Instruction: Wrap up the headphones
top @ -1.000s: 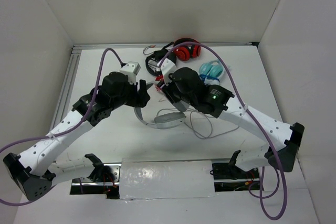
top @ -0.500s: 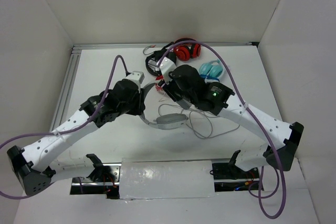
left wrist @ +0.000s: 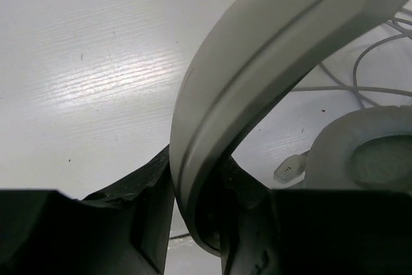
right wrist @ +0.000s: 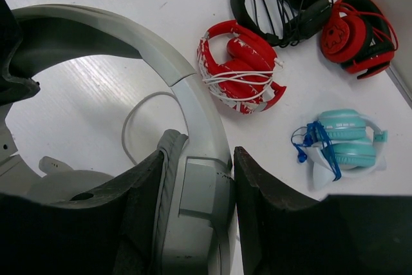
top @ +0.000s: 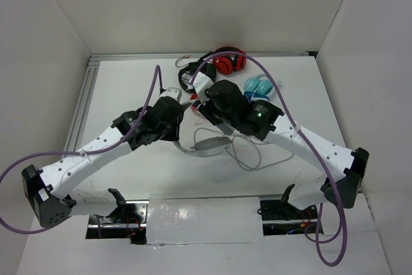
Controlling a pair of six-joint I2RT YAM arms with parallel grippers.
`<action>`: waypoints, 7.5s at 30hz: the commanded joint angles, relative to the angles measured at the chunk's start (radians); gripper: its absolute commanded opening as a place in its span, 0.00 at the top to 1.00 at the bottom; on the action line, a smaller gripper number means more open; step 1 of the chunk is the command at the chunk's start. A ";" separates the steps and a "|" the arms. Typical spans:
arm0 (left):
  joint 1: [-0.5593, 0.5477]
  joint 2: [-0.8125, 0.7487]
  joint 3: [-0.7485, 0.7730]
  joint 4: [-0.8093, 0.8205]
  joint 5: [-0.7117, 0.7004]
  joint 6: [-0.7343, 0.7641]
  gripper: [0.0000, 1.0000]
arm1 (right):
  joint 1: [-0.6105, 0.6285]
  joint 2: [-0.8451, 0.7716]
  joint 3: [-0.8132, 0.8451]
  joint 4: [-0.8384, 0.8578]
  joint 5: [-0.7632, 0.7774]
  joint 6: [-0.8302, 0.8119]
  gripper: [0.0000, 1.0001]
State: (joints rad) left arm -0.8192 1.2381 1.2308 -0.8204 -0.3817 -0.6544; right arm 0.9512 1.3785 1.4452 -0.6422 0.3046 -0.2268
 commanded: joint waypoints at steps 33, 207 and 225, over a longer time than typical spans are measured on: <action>0.113 -0.065 0.142 0.182 -0.065 0.081 1.00 | 0.106 -0.266 -0.043 0.291 -0.038 0.038 0.00; 0.779 0.538 1.027 0.148 0.317 0.122 1.00 | -0.039 -0.401 -1.192 1.012 -0.377 0.728 1.00; 0.991 0.724 0.975 0.130 0.258 0.134 1.00 | 0.006 -0.992 -0.988 0.512 -0.077 0.609 1.00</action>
State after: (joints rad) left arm 0.1703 1.9472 2.2173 -0.8639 -0.0208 -0.5003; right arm 0.9463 0.3279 0.3618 -0.1307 0.2070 0.4629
